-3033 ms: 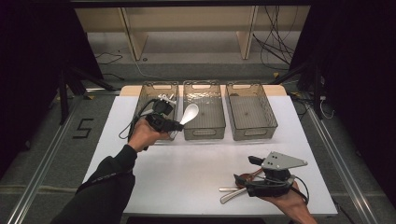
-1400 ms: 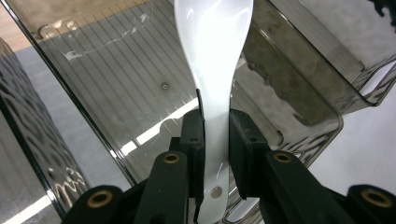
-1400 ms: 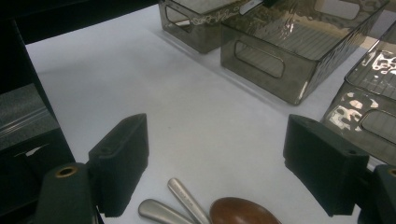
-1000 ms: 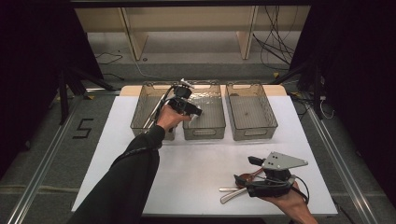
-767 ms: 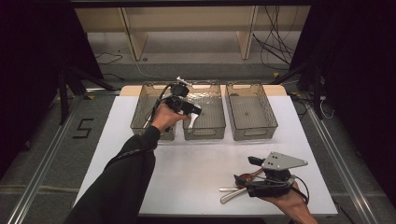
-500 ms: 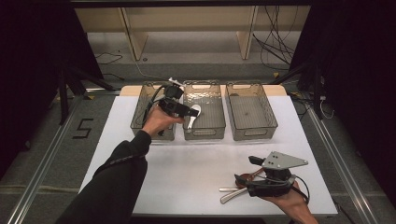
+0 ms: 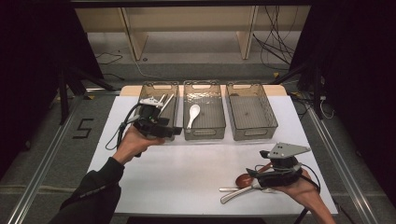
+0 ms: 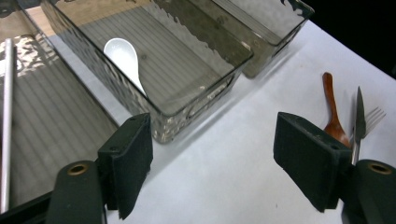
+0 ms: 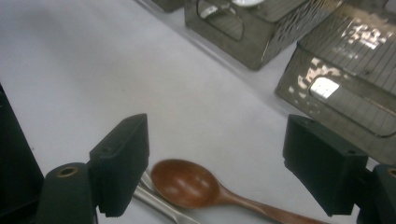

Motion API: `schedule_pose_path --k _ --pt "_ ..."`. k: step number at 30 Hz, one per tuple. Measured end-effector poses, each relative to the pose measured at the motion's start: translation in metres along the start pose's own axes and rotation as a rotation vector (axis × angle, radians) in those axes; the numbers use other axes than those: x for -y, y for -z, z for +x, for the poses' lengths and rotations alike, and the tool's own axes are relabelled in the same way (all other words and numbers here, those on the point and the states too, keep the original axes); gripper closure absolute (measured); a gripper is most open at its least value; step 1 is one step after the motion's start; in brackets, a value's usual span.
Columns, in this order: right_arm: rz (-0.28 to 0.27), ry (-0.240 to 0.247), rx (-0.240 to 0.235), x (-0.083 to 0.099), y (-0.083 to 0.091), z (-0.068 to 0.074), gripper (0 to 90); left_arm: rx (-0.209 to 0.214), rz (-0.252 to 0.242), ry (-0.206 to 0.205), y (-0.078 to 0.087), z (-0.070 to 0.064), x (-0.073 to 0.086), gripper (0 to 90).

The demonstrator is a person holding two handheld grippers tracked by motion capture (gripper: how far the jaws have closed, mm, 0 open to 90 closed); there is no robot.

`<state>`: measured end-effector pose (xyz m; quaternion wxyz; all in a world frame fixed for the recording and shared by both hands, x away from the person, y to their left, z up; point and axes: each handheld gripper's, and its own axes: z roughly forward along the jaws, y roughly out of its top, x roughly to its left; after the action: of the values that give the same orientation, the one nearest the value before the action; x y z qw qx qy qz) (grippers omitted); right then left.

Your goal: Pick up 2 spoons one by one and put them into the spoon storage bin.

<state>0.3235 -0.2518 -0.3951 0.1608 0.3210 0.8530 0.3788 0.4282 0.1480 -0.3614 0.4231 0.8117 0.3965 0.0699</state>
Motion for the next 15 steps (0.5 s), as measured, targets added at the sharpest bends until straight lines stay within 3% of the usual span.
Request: schedule_pose_path --k 3,6,9,15 --pt "0.047 0.013 0.005 0.001 -0.004 -0.007 23.7 -0.005 -0.013 -0.016 0.003 -0.005 0.013 26.7" --pt "0.067 0.016 0.006 0.002 -0.006 -0.011 23.8 0.007 -0.019 -0.016 0.005 -0.012 0.023 26.1" --pt "0.075 0.017 0.004 0.003 -0.007 -0.016 24.1 0.019 -0.017 -0.041 0.011 -0.016 0.031 24.9" --pt "0.109 0.029 0.016 0.004 -0.010 -0.024 24.1 0.021 -0.070 -0.031 0.023 -0.015 0.049 23.8"
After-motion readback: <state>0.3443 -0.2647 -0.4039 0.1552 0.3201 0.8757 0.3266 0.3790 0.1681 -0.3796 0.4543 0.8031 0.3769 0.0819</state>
